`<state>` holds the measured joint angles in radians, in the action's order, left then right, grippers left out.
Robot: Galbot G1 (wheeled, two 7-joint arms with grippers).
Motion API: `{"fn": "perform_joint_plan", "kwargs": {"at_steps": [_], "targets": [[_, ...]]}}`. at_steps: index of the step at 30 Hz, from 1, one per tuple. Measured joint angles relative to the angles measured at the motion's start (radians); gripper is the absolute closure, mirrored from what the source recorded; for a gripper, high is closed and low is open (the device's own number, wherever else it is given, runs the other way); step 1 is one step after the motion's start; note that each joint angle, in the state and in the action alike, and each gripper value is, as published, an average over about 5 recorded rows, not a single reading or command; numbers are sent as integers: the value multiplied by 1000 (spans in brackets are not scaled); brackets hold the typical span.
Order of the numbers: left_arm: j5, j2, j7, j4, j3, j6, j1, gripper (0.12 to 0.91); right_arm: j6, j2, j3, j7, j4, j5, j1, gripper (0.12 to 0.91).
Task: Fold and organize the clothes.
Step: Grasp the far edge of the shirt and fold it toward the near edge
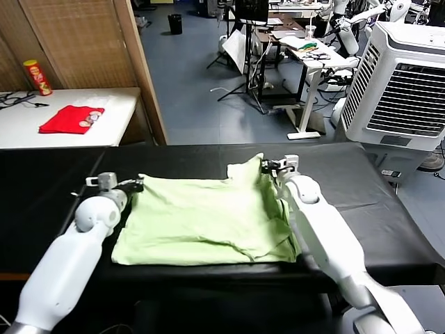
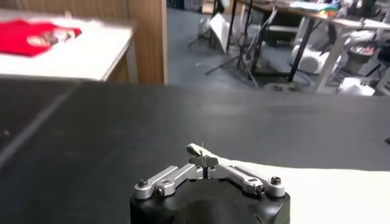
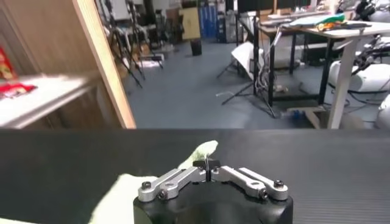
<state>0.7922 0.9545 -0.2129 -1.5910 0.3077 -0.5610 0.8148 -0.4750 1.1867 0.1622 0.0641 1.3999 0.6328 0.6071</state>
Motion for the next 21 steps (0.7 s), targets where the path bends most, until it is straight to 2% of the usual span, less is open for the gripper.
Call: {"fn": "perform_joint_plan", "kwargs": {"at_steps": [6,13,21], "targets": [[-7,-45,-22,-143,58,-3,121,902,-64,-74,20,53,174,44,118,904],[-12,-77,-36,-245,140,-11,264,902,-167,-132,38,125,329,52,227,904],[-27,-80,-49,-342,222,-5,408,902,-199,-178,68,125,462,63,337,904]]}}
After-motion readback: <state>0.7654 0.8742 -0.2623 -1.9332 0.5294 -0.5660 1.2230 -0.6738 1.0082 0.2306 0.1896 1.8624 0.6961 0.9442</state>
